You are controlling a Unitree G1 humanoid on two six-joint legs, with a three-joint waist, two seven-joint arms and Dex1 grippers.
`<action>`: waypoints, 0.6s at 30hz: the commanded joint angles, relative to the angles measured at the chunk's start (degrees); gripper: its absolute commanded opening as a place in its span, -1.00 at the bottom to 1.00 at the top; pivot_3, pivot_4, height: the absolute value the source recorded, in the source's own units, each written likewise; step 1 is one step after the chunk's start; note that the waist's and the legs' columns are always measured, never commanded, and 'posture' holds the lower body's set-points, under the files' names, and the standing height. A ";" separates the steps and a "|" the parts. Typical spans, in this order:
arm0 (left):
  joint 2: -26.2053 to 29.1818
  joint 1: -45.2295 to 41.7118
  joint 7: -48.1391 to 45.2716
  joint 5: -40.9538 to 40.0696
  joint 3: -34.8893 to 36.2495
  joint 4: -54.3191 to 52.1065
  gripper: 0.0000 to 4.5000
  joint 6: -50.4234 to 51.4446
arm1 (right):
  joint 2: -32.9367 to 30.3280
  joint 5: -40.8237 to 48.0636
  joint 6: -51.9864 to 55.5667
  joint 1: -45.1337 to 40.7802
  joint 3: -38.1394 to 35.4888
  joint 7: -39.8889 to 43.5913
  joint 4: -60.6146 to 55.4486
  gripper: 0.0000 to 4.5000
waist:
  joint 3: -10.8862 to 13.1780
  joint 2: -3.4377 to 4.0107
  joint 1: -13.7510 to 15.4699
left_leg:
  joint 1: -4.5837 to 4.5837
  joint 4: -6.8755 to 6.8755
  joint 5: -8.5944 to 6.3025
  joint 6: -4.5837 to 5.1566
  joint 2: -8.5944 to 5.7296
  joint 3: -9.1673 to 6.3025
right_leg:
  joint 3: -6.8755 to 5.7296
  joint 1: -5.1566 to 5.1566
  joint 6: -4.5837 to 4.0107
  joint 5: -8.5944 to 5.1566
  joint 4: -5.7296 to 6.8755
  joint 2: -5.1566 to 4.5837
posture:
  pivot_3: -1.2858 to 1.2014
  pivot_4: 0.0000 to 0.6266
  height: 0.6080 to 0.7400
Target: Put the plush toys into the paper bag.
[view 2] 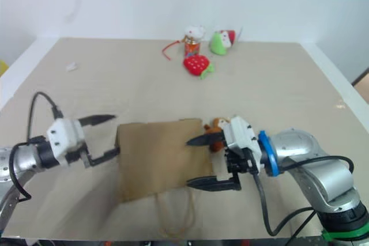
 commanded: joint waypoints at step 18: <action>-3.42 -4.59 -3.80 -3.54 -4.05 9.51 0.90 -1.89 | -0.38 -4.44 -4.25 2.78 -1.24 -1.13 -0.11 1.00 | 0.00 0.00 0.03 | 0.10 0.15 0.12 -0.01 0.10 0.02 | -0.03 -0.02 -0.20 -0.06 0.37 0.04 | 0.03 -0.52 1.00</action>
